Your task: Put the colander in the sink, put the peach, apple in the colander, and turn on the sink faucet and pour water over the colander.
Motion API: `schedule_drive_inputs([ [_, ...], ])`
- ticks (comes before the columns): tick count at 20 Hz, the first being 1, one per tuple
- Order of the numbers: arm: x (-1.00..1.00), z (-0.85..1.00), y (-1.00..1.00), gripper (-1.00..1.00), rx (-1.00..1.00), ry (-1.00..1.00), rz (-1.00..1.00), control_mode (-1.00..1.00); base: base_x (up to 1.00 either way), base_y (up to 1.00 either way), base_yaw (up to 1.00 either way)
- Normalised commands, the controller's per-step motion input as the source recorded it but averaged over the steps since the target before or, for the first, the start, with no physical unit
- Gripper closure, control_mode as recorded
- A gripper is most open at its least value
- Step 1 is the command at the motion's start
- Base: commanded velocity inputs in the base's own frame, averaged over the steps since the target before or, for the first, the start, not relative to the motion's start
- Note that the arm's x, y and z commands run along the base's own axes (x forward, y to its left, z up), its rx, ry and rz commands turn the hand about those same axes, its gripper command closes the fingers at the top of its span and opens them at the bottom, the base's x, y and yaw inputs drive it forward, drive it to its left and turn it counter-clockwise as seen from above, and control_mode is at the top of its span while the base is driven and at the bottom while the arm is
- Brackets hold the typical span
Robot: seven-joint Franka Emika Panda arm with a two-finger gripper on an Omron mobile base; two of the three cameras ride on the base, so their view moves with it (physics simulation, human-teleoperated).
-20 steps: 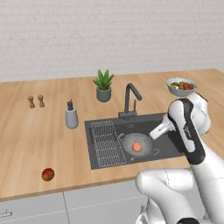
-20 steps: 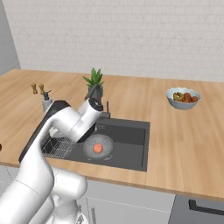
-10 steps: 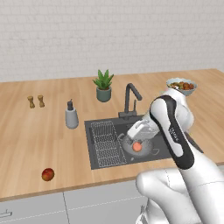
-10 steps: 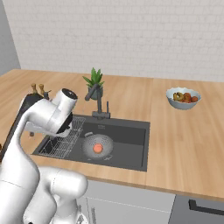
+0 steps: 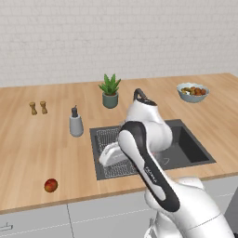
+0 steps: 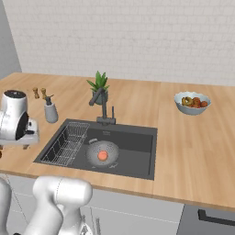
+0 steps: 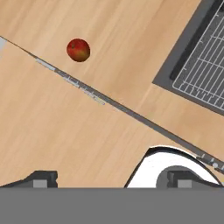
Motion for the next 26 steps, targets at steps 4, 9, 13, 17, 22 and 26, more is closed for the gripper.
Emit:
schedule_drive_inputs([
  [4, -0.07, 0.0, 0.95, -1.0, -0.32, 0.0, -0.13, -1.0, 0.0, 0.0, 0.0],
  [9, 0.02, 0.0, 0.9, -1.0, -0.24, 0.05, -0.11, -1.0, 0.0, 0.0, 0.0],
  [13, 0.18, -0.14, 0.65, -1.0, -0.11, 0.09, -0.07, -1.0, 0.0, 0.0, 0.0],
  [17, 0.2, -0.32, 0.63, -1.0, -0.01, 0.01, -0.1, -1.0, 0.0, 0.0, 0.0],
  [22, 0.15, -0.38, 0.39, -1.0, 0.0, -0.07, -0.12, -1.0, 0.0, 0.0, 0.0],
  [26, 0.38, -0.34, 0.28, -1.0, 0.0, -0.02, -0.14, -1.0, 0.0, 0.0, 0.0],
])
